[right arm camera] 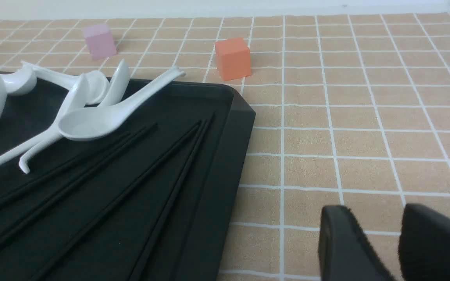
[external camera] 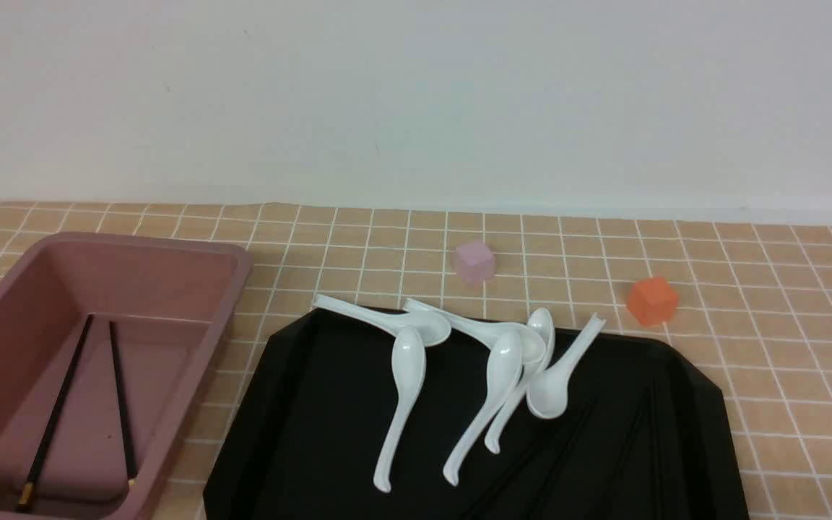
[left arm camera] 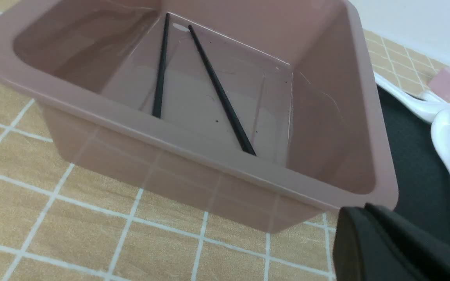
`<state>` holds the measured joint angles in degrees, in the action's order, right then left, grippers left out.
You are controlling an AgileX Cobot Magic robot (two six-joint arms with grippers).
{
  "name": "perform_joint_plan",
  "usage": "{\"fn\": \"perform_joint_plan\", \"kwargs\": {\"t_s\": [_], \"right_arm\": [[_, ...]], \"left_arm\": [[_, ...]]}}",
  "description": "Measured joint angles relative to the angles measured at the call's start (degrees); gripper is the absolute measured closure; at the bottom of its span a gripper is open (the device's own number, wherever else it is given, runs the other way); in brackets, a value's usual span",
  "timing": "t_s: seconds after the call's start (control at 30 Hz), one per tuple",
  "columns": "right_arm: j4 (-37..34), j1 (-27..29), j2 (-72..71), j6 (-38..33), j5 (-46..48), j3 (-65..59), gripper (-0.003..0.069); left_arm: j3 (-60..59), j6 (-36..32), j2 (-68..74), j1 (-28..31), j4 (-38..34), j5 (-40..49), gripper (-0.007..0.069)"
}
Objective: On brown tablecloth take chopsticks from black tray and put them in box.
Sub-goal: 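Reach over to the black tray and grasp a pair of chopsticks with the left gripper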
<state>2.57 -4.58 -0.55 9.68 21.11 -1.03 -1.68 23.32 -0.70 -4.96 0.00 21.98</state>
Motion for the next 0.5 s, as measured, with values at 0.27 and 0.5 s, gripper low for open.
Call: {"fn": "perform_joint_plan", "kwargs": {"t_s": [0.27,0.5], "right_arm": [[0.0,0.0,0.0,0.0,0.0,0.0,0.0419],[0.0,0.0,0.0,0.0,0.0,0.0,0.0419]], "left_arm": [[0.0,0.0,0.0,0.0,0.0,0.0,0.0602],[0.0,0.0,0.0,0.0,0.0,0.0,0.0593]]}}
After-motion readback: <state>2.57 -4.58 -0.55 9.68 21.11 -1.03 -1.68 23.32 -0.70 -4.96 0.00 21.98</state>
